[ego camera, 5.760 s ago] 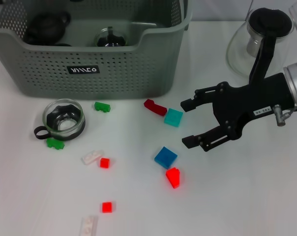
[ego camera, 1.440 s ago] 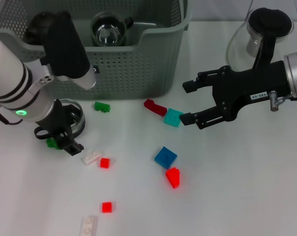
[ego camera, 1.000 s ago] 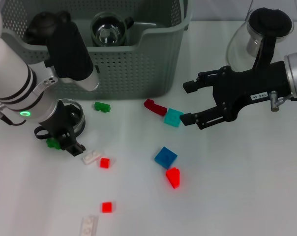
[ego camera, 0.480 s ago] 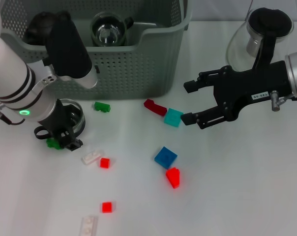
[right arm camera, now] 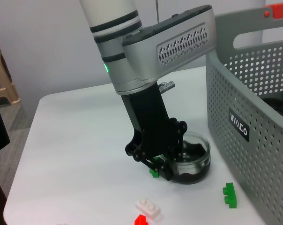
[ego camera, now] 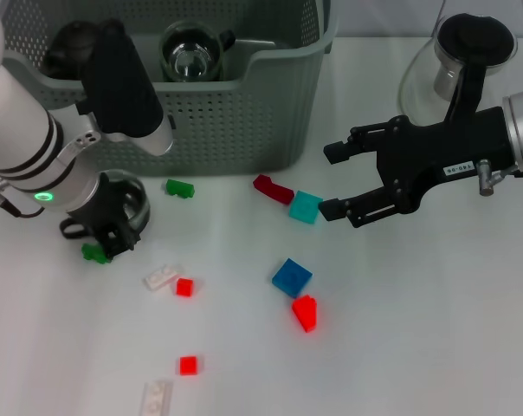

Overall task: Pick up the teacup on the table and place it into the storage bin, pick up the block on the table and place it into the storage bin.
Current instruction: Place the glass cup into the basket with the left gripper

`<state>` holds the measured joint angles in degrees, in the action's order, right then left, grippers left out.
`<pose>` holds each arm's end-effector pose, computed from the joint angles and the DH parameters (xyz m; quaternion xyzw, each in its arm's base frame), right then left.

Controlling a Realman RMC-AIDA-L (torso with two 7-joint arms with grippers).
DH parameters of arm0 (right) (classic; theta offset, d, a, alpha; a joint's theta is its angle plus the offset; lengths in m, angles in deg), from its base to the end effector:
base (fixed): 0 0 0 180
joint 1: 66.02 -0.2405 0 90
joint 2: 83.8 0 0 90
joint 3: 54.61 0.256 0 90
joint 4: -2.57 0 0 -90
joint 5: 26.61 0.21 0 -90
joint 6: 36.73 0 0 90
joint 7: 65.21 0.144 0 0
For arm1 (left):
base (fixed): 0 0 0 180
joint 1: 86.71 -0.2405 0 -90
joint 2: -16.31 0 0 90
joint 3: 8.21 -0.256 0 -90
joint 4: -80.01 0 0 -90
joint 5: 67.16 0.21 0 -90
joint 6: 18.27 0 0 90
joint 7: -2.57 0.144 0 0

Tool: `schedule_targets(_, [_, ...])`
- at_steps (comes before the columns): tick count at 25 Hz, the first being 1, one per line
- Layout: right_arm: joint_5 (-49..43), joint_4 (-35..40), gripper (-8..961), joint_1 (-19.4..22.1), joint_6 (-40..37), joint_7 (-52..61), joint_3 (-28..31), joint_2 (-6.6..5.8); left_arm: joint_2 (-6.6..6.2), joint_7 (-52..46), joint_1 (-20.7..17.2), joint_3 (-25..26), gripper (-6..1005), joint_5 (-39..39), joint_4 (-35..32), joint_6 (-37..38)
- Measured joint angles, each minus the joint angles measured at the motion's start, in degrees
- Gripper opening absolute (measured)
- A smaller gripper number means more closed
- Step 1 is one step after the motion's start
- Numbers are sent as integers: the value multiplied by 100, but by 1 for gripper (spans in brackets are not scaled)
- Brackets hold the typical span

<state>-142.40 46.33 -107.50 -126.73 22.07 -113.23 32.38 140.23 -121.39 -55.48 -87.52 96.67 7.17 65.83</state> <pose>0.1826 0.3655 -0.0111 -0.9889 0.0828 0.1222 0.0184 -0.2261 0.3459 -0.0184 -0.9286 -0.1673 0.2883 0.1633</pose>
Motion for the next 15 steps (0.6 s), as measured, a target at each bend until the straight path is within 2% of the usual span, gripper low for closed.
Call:
schedule_targets(6, [0, 0, 877, 14, -13, 7, 0, 1, 4, 24, -20, -50, 57, 0, -84, 52])
schedule_targets(9, [0, 0, 877, 25, -17, 8, 0, -4, 14, 26, -56, -71, 46, -2, -390, 277])
schedule_targets(15, [5, 0, 877, 62, -18, -23, 33, -22, 42, -14, -88, 117, 55, -211, -1368, 1464])
